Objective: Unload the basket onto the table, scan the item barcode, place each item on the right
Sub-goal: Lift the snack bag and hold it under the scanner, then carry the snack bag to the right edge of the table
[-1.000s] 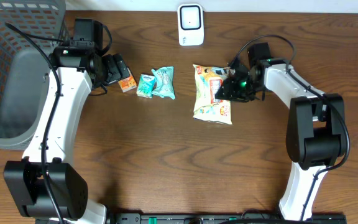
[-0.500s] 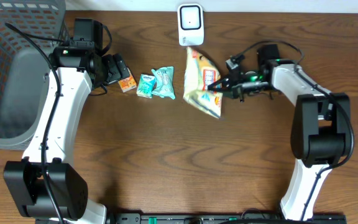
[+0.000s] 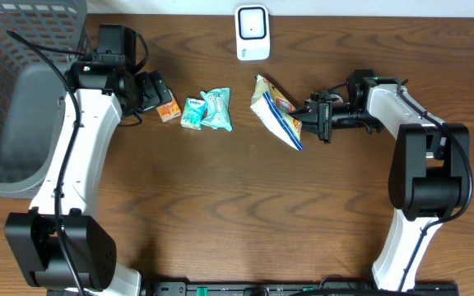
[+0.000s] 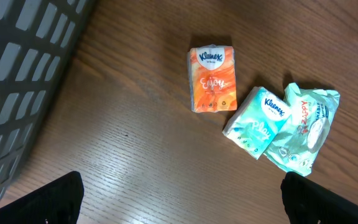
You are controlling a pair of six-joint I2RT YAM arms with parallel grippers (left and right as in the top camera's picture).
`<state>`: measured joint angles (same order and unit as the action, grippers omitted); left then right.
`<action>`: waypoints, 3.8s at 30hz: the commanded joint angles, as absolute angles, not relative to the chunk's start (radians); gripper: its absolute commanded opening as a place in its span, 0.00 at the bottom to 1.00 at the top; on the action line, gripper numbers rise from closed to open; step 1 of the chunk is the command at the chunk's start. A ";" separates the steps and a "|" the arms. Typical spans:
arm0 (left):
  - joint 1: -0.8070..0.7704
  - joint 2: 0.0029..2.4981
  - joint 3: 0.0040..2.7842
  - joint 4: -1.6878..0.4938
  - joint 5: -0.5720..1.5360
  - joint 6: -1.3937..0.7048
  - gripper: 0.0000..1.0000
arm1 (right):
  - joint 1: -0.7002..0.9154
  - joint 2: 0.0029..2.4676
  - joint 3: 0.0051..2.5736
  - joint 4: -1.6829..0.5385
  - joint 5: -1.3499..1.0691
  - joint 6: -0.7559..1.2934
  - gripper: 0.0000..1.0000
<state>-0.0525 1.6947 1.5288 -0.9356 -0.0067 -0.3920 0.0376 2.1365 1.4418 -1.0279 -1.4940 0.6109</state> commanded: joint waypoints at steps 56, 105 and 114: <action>-0.049 1.699 1.533 -0.938 -0.020 -0.386 1.00 | 0.265 2.179 1.644 0.492 -0.190 0.740 0.01; -0.049 1.699 1.533 -0.938 -0.020 -0.385 1.00 | -0.306 2.126 1.909 -0.604 0.201 0.283 0.41; -0.049 1.699 1.533 -0.938 -0.020 -0.386 1.00 | -0.348 2.127 1.906 -0.652 -0.152 0.283 0.98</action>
